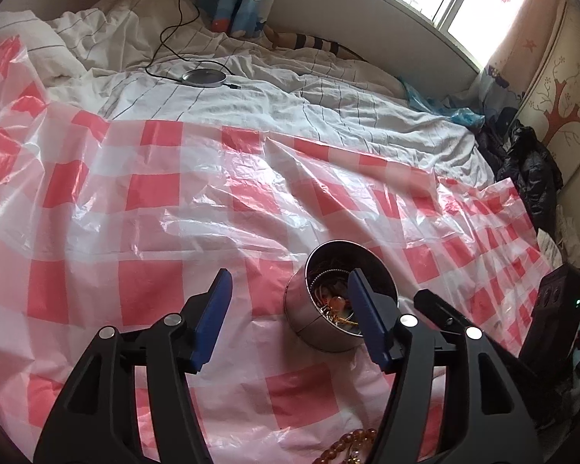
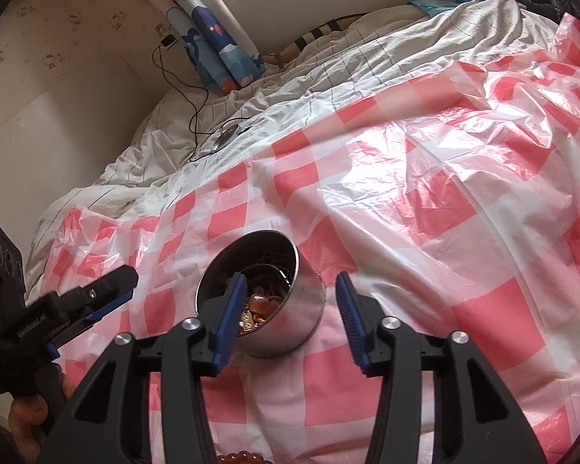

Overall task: Organize jewelry
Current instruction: 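Move both open tools back to the amber and white bead bracelets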

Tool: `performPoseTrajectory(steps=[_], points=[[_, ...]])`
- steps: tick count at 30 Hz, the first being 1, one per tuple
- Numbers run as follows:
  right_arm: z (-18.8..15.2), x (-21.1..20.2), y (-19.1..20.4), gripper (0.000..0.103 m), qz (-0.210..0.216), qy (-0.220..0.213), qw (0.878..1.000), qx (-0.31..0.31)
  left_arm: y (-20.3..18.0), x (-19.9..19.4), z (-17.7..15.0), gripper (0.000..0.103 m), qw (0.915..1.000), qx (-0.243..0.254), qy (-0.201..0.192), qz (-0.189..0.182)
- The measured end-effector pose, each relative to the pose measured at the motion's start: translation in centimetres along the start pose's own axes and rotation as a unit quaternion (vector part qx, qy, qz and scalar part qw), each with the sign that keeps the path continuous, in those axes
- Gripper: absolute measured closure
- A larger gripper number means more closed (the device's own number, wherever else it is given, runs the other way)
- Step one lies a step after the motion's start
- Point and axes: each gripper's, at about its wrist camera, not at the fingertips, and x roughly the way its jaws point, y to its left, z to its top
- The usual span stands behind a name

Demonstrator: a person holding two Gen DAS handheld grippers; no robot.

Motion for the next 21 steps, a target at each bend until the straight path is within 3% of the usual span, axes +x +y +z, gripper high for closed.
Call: performPoseTrajectory(steps=[10,21], points=[[0.1,0.2,-0.8,0.046,0.005,0.010,1.000,0.018,-0.8,-1.4,-0.5,0.036,0.9934,0.074,-0.029,0.083],[-0.2,0.6,-0.8,0.039,0.002,0.020,1.000,0.012,-1.9,-1.8,-0.9,0.030,0.9890,0.104,-0.035,0.099]])
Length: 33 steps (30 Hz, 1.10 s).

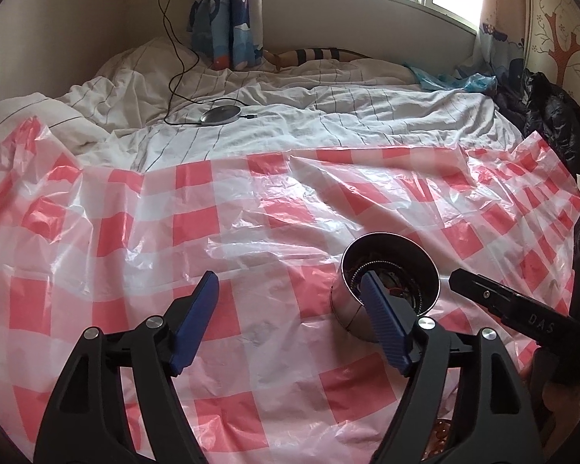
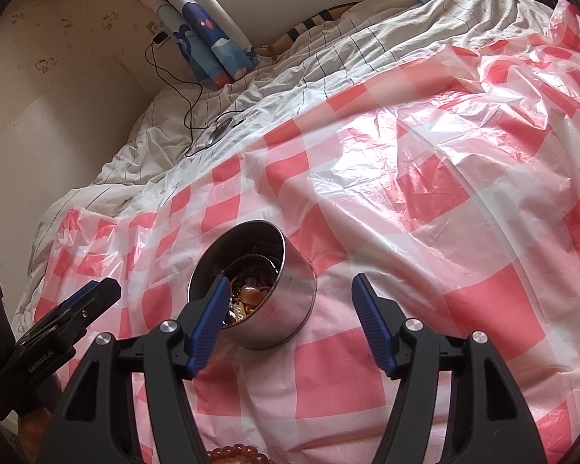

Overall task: Organize jewelry
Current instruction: 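Move both open tools back to the amber and white bead bracelets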

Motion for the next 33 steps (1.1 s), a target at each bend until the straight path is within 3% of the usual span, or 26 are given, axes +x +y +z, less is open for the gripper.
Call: performPoseTrajectory(steps=[12,24,33], points=[[-1.4,-2.5,-1.6,0.030,-0.009,-0.007,0.999,0.033,-1.4,-2.4,-2.8,0.022,0.9999,-0.006,0.012,-0.010],[-4.3,-6.2,-3.2,0.025,-0.023,-0.017,0.997,0.068,-0.2,-5.1,-6.3,0.016,0.9995,-0.014,0.029,-0.005],[-5.5,-6.8,-2.4,0.022,-0.026,-0.008,0.998,0.059,0.6,-4.2,-7.4,0.013,0.9985,-0.006,0.054,0.010]])
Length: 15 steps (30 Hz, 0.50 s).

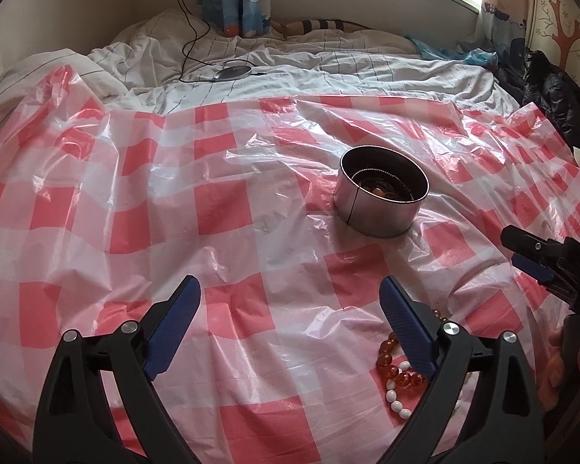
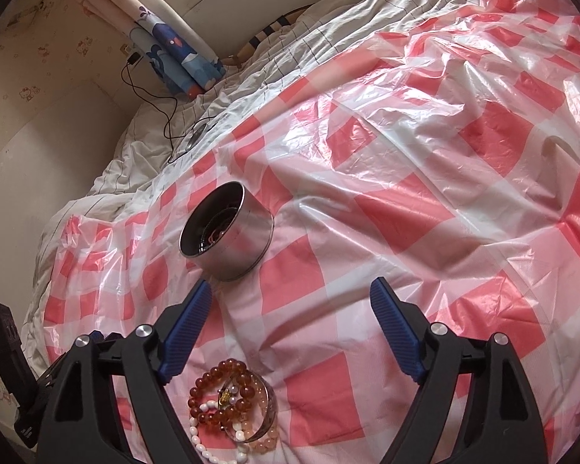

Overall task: Organize jewelry
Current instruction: 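Move both open tools back to the amber and white bead bracelets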

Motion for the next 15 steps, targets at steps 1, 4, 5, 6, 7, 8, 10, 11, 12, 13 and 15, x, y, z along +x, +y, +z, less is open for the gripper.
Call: performPoseTrajectory(steps=[1,4,5,6,7,8,10,11,12,13,15], points=[[-0.1,0.0,0.1,0.022,0.000,0.001,1.000,-0.002,0.0,0.1,0.0,0.013,1.0000,0.001,0.002,0.001],[-0.2,0.1,0.2,0.020,-0.003,0.003,1.000,-0.004,-0.3,0.3,-0.2,0.013,1.0000,0.004,0.004,0.002],[-0.2,0.1,0.2,0.020,-0.003,0.004,1.000,-0.004,-0.4,0.4,-0.3,0.013,1.0000,0.005,0.005,0.002],[-0.2,0.1,0.1,0.020,-0.004,0.005,1.000,-0.004,-0.5,0.5,-0.4,0.013,1.0000,0.006,0.006,0.001],[-0.2,0.2,0.1,0.020,-0.005,0.006,1.000,-0.004,-0.6,0.7,-0.5,0.013,0.9999,0.007,0.009,0.001],[-0.2,0.2,0.1,0.020,-0.005,0.006,1.000,-0.004,-0.7,0.8,-0.6,0.012,0.9999,0.008,0.012,0.002],[-0.2,0.3,0.1,0.020,-0.006,0.007,1.000,-0.004,-1.0,0.9,-0.8,0.012,0.9998,0.010,0.016,0.000],[-0.2,0.3,0.1,0.020,-0.006,0.007,1.000,-0.004,-1.1,0.9,-1.0,0.012,0.9998,0.010,0.016,0.000],[-0.2,0.3,0.1,0.020,-0.006,0.007,1.000,-0.004,-1.3,0.9,-1.2,0.012,0.9998,0.010,0.018,-0.002],[-0.2,0.2,0.1,0.020,-0.006,0.007,1.000,-0.004,-1.5,1.0,-1.4,0.012,0.9997,0.011,0.021,-0.003],[-0.3,0.2,0.1,0.020,-0.005,0.006,1.000,-0.004,-2.0,0.9,-2.0,0.012,0.9995,0.020,0.026,-0.001]])
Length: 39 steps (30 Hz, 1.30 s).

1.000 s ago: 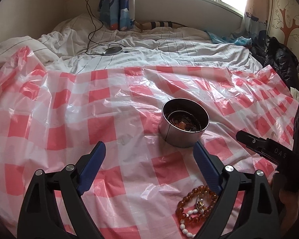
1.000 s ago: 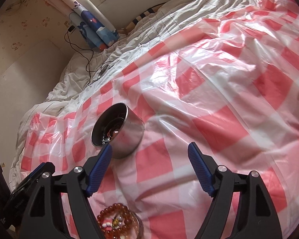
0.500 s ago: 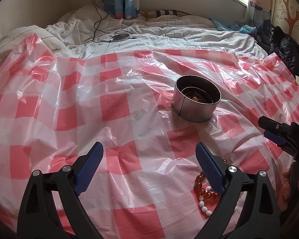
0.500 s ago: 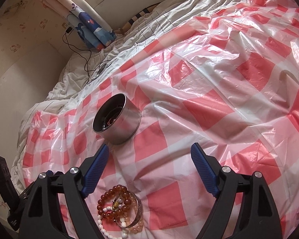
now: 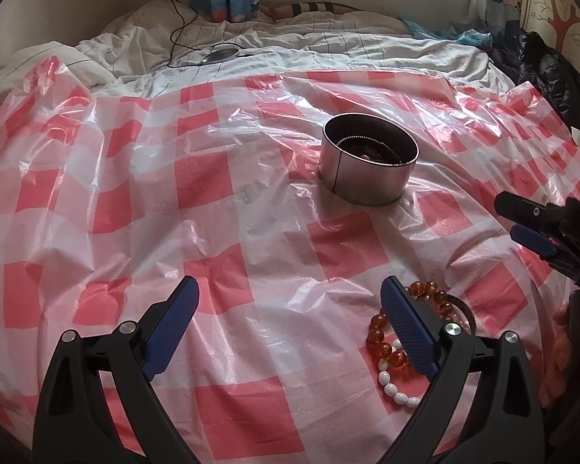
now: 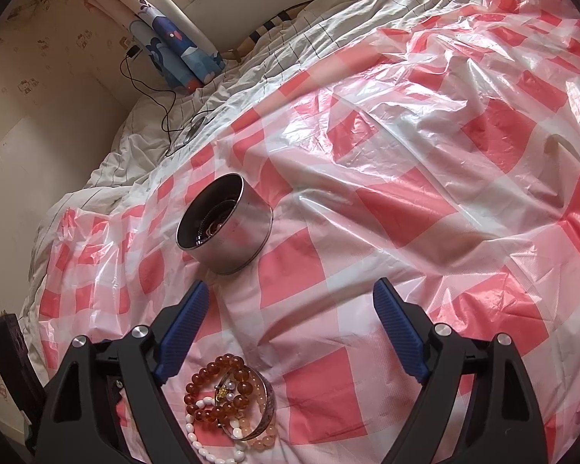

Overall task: Organize jewelry
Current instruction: 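Move both open tools back to the amber and white bead bracelets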

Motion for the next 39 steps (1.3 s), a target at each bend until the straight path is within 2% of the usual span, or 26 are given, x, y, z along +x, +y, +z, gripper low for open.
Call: performPoseTrajectory(steps=[5,8,11,13,15,18,21,24,29,34,36,37,38,39], points=[[-0.2,0.0,-0.1,0.018,0.001,0.000,1.000,0.001,-0.8,0.1,-1.5,0.012,0.9992,0.035,0.009,0.015],[-0.7,-0.2,-0.2,0.017,0.006,0.000,1.000,0.003,-0.2,0.1,-1.9,0.012,0.9994,0.026,0.017,0.017],[-1.3,-0.7,-0.2,0.015,0.003,-0.009,1.000,-0.005,0.4,-0.3,-1.9,0.012,0.9997,0.005,0.018,-0.018],[-1.6,-0.8,-0.7,0.015,0.002,-0.012,1.000,0.002,1.1,-0.3,-2.0,0.012,0.9975,-0.019,0.027,-0.063],[-1.6,-1.2,-1.3,0.015,0.007,-0.017,1.000,0.018,1.8,-0.1,-2.3,0.012,0.9945,-0.034,0.037,-0.091],[-1.4,-2.2,-1.7,0.015,0.012,-0.037,0.999,0.028,3.0,-0.2,-2.4,0.012,0.9921,-0.052,0.037,-0.107],[-1.4,-2.6,-2.1,0.015,0.021,-0.040,0.998,0.036,3.8,-0.6,-2.4,0.012,0.9885,-0.070,0.028,-0.131],[-1.2,-2.9,-2.5,0.014,0.032,-0.042,0.998,0.041,3.4,-0.9,-2.1,0.012,0.9873,-0.065,0.018,-0.144],[-1.2,-2.8,-2.4,0.014,0.046,-0.038,0.997,0.044,0.6,-0.6,-1.7,0.012,0.9890,-0.028,0.016,-0.144],[-1.1,-2.8,-2.4,0.014,0.055,-0.035,0.997,0.043,-2.2,1.0,-1.5,0.012,0.9926,0.013,0.032,-0.117],[-1.1,-2.8,-2.4,0.014,0.059,-0.034,0.997,0.044,-2.6,1.7,-1.5,0.012,0.9921,0.014,0.039,-0.119],[-1.1,-2.8,-2.5,0.014,0.060,-0.033,0.997,0.045,-2.7,2.0,-1.5,0.018,0.9915,0.012,0.044,-0.122],[-1.1,-2.8,-2.5,0.014,0.061,-0.033,0.997,0.046,-2.7,2.3,-1.6,0.035,0.9906,0.012,0.051,-0.127],[-1.1,-2.7,-2.5,0.014,0.062,-0.032,0.996,0.047,-2.9,2.8,-1.7,0.047,0.9888,0.016,0.063,-0.134]])
